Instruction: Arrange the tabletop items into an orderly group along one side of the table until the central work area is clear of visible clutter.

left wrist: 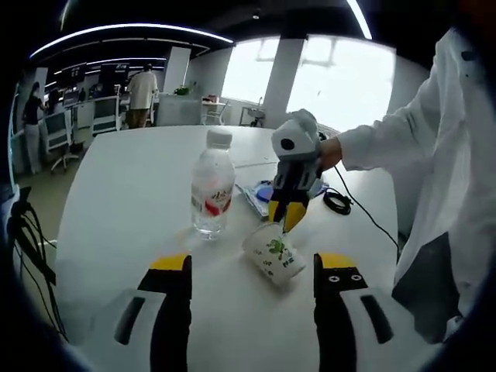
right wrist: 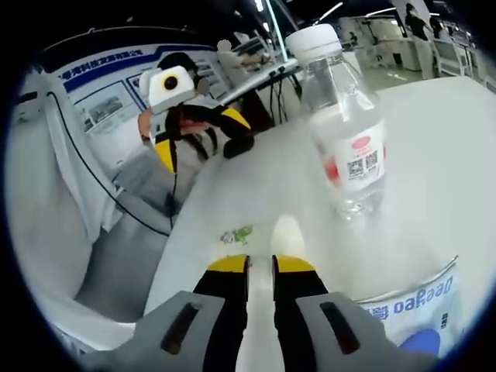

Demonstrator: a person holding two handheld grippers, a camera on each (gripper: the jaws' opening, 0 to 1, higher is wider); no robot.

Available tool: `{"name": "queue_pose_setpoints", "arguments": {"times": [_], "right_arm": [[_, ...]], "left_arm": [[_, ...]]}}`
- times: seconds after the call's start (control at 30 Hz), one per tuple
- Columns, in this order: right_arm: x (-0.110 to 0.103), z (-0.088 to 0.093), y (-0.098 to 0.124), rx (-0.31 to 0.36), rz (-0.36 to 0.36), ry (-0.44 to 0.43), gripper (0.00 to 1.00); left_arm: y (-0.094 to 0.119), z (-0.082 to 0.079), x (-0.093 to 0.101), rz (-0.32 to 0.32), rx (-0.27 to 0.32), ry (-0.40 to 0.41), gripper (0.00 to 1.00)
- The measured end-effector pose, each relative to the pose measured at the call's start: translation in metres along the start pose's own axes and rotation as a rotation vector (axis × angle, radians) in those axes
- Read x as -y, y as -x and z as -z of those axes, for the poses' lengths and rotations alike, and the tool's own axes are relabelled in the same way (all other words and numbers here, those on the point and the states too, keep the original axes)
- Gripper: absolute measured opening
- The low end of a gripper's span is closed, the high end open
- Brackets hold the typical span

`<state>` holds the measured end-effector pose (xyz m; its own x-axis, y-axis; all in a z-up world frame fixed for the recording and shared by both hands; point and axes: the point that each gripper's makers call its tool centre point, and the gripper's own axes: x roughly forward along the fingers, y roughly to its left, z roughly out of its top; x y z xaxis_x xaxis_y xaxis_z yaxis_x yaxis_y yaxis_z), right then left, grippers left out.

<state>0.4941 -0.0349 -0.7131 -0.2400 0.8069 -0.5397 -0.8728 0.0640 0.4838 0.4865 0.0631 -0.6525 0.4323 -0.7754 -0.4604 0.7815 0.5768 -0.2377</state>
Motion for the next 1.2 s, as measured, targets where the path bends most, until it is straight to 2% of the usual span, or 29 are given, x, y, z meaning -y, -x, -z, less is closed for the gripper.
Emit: {"name": "queue_pose_setpoints", "arguments": {"times": [0.27, 0.37, 0.73, 0.97, 1.1, 1.2], "right_arm": [[-0.024, 0.006, 0.002, -0.008, -0.091, -0.031, 0.01], [-0.034, 0.003, 0.003, 0.023, -0.121, -0.048, 0.00], [-0.044, 0.001, 0.012, 0.035, -0.092, -0.028, 0.00], [-0.042, -0.004, 0.026, 0.026, -0.031, 0.016, 0.00], [-0.041, -0.012, 0.038, 0.022, 0.009, 0.050, 0.00], [-0.040, -0.024, 0.049, 0.026, 0.052, 0.095, 0.00]], "left_arm": [[-0.002, 0.000, 0.002, 0.006, 0.001, 0.001, 0.64], [-0.002, -0.001, 0.003, 0.008, 0.003, -0.001, 0.64], [-0.004, -0.007, 0.008, 0.017, 0.012, -0.013, 0.63], [-0.006, -0.009, 0.011, 0.026, 0.018, -0.019, 0.63], [-0.007, -0.010, 0.014, 0.032, 0.022, -0.021, 0.63], [-0.008, -0.011, 0.017, 0.039, 0.027, -0.020, 0.63]]}}
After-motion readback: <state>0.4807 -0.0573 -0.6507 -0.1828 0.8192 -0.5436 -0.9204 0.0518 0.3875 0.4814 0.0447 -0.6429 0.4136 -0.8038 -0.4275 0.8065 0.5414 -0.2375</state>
